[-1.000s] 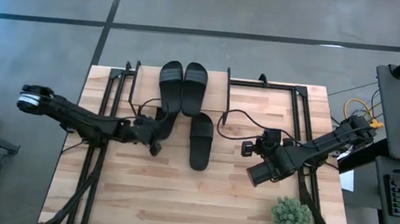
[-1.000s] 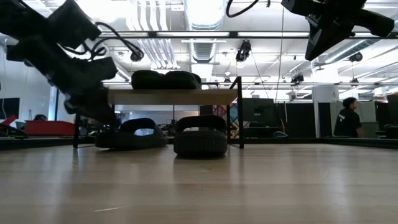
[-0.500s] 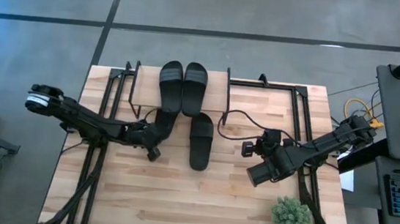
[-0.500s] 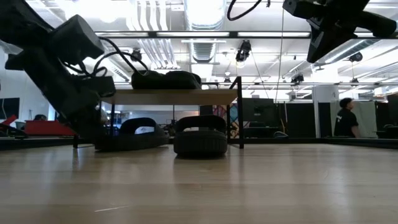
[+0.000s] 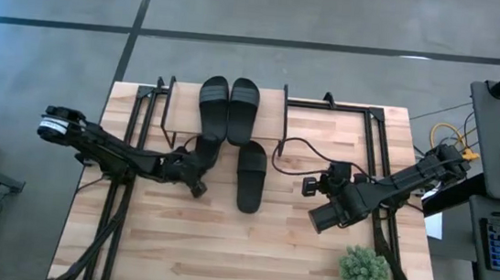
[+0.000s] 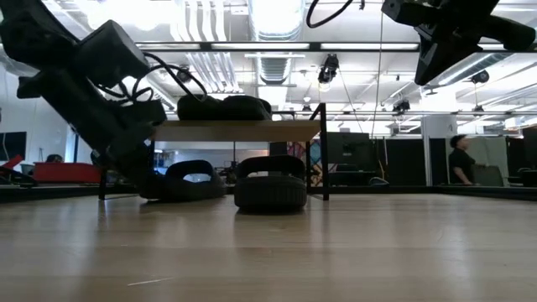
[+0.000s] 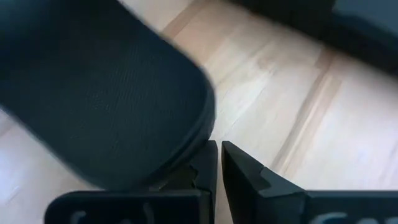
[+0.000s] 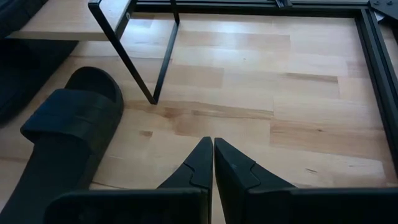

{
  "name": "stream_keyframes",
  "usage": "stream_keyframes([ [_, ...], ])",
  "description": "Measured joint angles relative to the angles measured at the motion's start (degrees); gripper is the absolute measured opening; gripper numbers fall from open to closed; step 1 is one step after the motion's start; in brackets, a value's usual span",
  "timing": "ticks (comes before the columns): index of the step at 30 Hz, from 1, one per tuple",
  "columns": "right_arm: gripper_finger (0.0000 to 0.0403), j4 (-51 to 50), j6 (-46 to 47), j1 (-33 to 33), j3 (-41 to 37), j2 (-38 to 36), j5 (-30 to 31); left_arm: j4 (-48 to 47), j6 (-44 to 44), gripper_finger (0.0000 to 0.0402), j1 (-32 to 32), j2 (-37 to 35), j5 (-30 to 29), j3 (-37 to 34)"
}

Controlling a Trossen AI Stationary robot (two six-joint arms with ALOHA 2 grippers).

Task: Pick and place slides into the shelf
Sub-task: Adjust the big black slides under the shelf

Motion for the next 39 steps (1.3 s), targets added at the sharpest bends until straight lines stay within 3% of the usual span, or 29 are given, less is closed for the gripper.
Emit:
stream_keyframes([
  [8, 0.0009, 0.06, 0.0, 0.0, -0.06, 0.0, -0.06, 5.25, 0.03, 0.001, 0.22, 0.17, -2.42, -0.02],
  [13, 0.0009, 4.01, -2.9, 0.0, -0.28, 0.0, -4.63, 5.3, 0.24, 0.001, -0.85, -3.66, 2.23, 0.64],
  [19, 0.0009, 26.11, -17.38, -0.54, -4.33, 0.02, -11.31, 3.57, 1.83, 0.001, -4.48, -11.38, 6.85, 0.71],
  [29, 0.0009, 68.71, -18.93, -4.18, -18.17, 4.52, -21.5, -10.72, -5.66, 0.001, -14.96, -24.92, 4.2, 0.5],
  [33, 0.0009, 77.11, -20.48, -5.42, -17.02, 11.07, -26.41, -12.38, -6.17, 0.001, -18.19, -29.41, 1.81, 0.48],
  [39, 0.0009, 75.86, -23.48, -5.61, -7.37, 21.08, -28.8, -12.54, -6.06, 0.001, -19.38, -34.06, 0.48, 0.41],
])
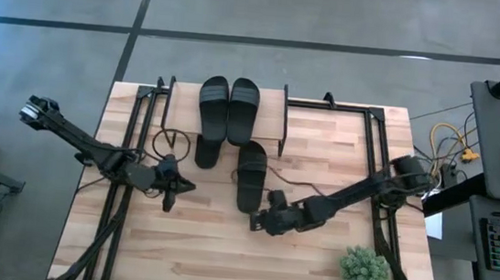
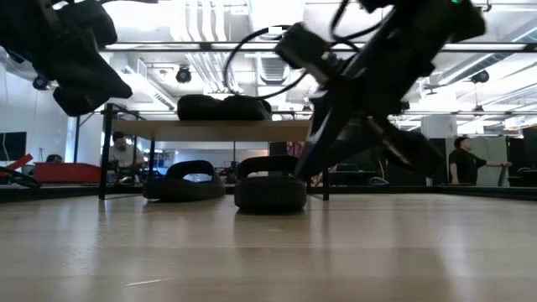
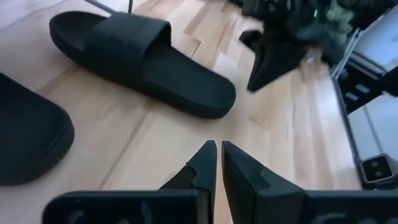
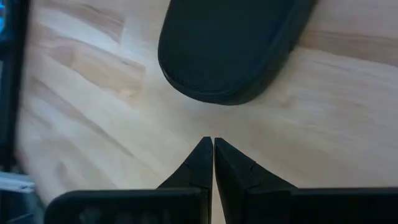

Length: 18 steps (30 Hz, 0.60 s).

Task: Pick and place slides into the shelf
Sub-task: Adjust the big black slides under the shelf

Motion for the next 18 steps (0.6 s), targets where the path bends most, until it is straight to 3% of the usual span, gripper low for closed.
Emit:
stream_keyframes([
  [8, 0.0009, -19.4, -2.06, -0.74, 13.73, 8.31, 2.5, -1.18, 0.08, 0.001, -0.07, -2.56, -0.02, -0.27],
  [18, 0.0009, -22.94, -5.19, -6.48, 16.7, 10.11, 6.65, -1.32, 0.61, 0.001, -0.07, -1.37, -0.13, -0.56],
])
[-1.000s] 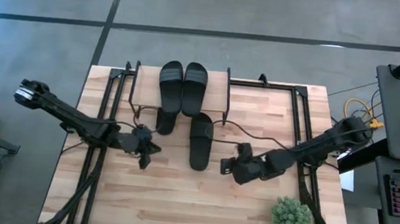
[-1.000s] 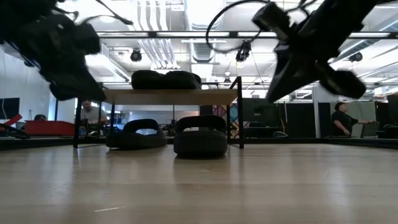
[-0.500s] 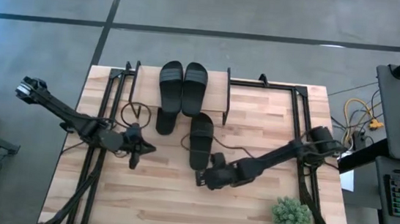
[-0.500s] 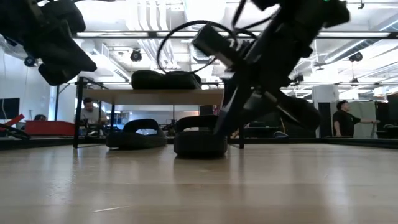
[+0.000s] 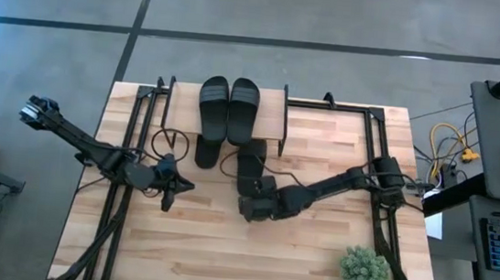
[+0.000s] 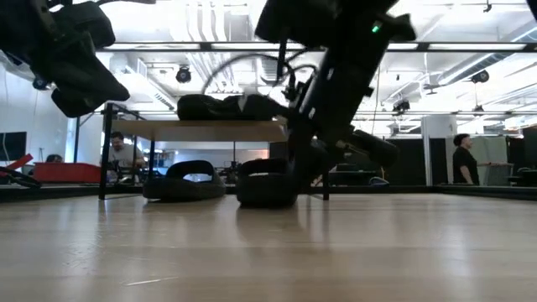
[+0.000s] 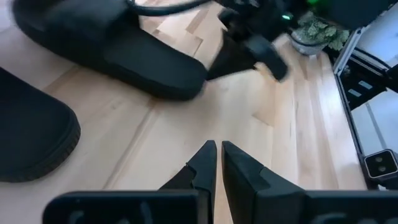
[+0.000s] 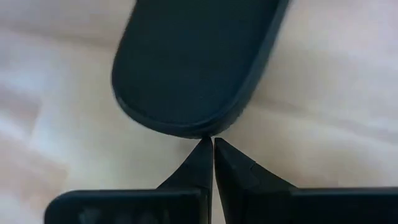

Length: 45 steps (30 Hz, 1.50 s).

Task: Pick and place slides into the shelf
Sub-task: Adjust the big black slides under the shelf

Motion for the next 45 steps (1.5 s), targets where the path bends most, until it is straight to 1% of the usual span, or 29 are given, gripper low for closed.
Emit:
stream_keyframes([
  [3, 0.0009, -1.86, -0.92, -2.41, -0.04, 0.0, 0.08, 0.0, 0.0, 0.001, 0.0, 0.68, -0.02, 0.0],
  [9, 0.0009, -2.03, -7.38, -6.12, 0.33, -0.02, 0.01, 0.15, 0.0, 0.001, 0.0, 1.55, -0.04, 0.0],
  [12, 0.0009, -2.08, -7.73, -7.39, 0.35, -0.04, 0.03, 0.14, -0.02, 0.001, 0.0, 1.62, -0.02, 0.0],
  [15, 0.0009, -2.46, -7.89, -7.38, 0.35, -0.36, 0.1, 0.09, -0.02, 0.001, 0.0, 1.51, -0.04, 0.0],
  [21, 0.0009, -3.1, -6.9, -4.41, 0.35, -3.14, 0.25, 0.13, -0.2, 0.001, -0.04, 1.57, -0.15, 0.0],
  [25, 0.0009, -3.83, -6.88, -3.57, 0.39, -4.55, 2.79, 0.15, -0.22, 0.001, -0.04, 1.49, -1.23, 0.0],
  [29, 0.0009, -3.23, -8.39, -5.73, 0.22, -4.31, 2.86, 0.54, -0.24, 0.001, -0.02, 1.47, -1.84, 0.0],
  [35, 0.0009, 1.9, -15.81, -8.81, 0.15, -4.0, -0.14, 1.09, -0.55, 0.001, -0.02, 1.57, -1.97, 0.0],
  [45, 0.0009, 2.92, -17.4, -9.73, -2.03, -3.91, -1.68, 2.04, -0.55, 0.001, 0.0, 1.57, -3.08, 0.0],
])
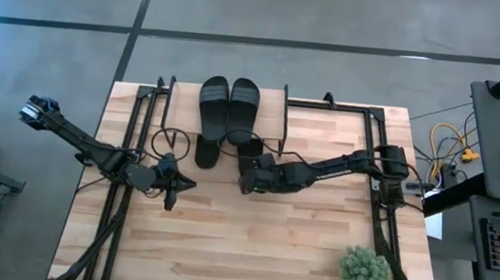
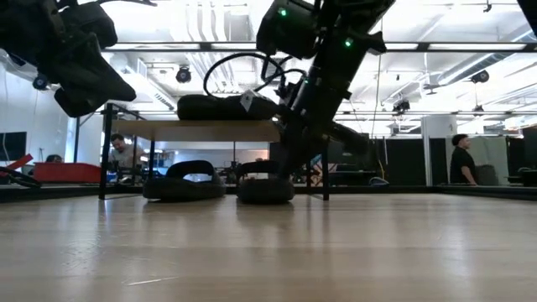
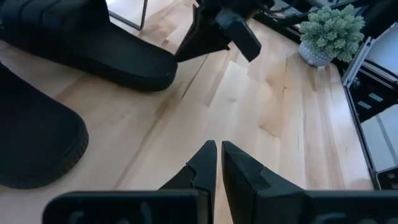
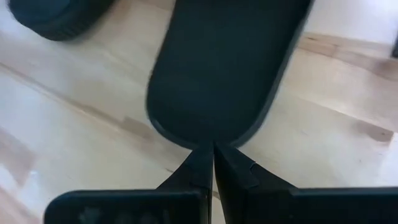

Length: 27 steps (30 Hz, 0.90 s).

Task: Pick and place slides into the shelf
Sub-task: Adjust the big black slides under the shelf

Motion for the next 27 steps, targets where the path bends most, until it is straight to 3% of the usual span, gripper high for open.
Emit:
stream_keyframes([
  [12, 0.0009, 0.86, 0.05, -1.03, -3.54, -0.15, 0.81, 0.0, -0.01, 0.001, 0.0, 0.02, -1.49, 0.0],
  [20, 0.0009, 0.98, -3.26, -3.03, -1.66, 0.04, 6.21, 0.09, -0.07, 0.001, 0.0, 0.02, -1.49, 0.02],
  [27, 0.0009, 0.91, -6.53, -2.9, 0.88, -0.83, 6.1, 0.09, -0.09, 0.001, 0.0, 0.04, -1.48, 0.02],
])
